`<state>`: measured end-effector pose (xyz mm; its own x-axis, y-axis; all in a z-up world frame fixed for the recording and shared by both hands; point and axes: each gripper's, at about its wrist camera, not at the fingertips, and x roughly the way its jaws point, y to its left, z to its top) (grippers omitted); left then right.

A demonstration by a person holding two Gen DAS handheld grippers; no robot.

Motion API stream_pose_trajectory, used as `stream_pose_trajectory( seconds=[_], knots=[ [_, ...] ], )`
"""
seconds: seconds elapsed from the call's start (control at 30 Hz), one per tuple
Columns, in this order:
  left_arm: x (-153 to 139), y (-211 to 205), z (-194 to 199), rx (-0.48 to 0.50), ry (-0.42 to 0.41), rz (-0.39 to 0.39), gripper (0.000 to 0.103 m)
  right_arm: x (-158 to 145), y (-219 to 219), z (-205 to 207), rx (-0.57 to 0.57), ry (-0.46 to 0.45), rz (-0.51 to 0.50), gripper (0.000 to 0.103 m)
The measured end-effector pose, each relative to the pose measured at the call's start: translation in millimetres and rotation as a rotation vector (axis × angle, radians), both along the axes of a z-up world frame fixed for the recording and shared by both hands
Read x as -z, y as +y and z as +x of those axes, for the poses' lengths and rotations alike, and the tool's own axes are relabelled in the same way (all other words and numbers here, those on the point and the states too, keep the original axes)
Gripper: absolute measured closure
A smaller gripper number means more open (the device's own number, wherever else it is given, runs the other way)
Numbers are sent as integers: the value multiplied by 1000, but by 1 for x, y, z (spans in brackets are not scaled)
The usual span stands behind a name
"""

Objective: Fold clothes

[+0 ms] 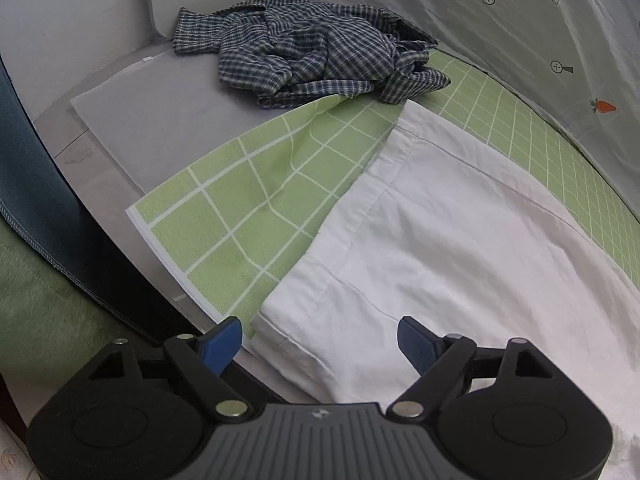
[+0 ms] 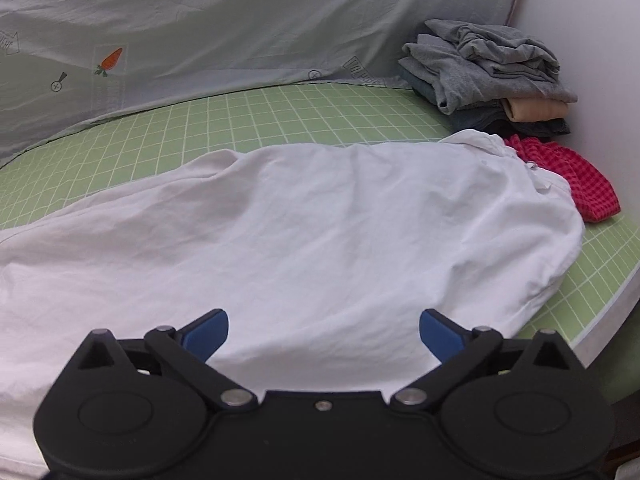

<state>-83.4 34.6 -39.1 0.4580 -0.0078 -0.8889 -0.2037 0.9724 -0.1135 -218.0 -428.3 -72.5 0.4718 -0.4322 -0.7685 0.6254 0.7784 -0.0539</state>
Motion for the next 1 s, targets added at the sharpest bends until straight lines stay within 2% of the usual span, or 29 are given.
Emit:
stream_pose_trajectory(
  seconds=[0.13, 0.23, 0.33, 0.43, 0.5, 0.57, 0.67, 0.8, 0.83, 1.0],
  knots=[
    [13, -2, 13, 85, 23, 17, 16, 26, 17, 24, -90, 48, 84, 0],
    [22, -3, 21, 117, 32, 28, 16, 41, 27, 36, -115, 97, 90, 0],
    [27, 2, 29, 124, 33, -19, 13, 47, 36, 39, -129, 128, 70, 0],
    [34, 9, 37, 113, 50, -109, 5, 49, 36, 36, -117, 132, 79, 0],
    [37, 9, 40, 130, 62, -123, 0, 51, 35, 35, -108, 129, 85, 0],
    [39, 8, 43, 150, 73, -131, 0, 52, 35, 34, -103, 121, 85, 0],
    [41, -2, 45, 194, 98, -80, 0, 54, 34, 33, -95, 109, 92, 0],
    [48, -30, 47, 252, 143, 85, 0, 55, 34, 32, -81, 95, 94, 0],
    [48, -33, 47, 250, 143, 101, 0, 55, 34, 32, -78, 92, 94, 0],
    [50, -31, 54, 206, 154, 80, 0, 56, 35, 30, -68, 76, 97, 0]
  ],
)
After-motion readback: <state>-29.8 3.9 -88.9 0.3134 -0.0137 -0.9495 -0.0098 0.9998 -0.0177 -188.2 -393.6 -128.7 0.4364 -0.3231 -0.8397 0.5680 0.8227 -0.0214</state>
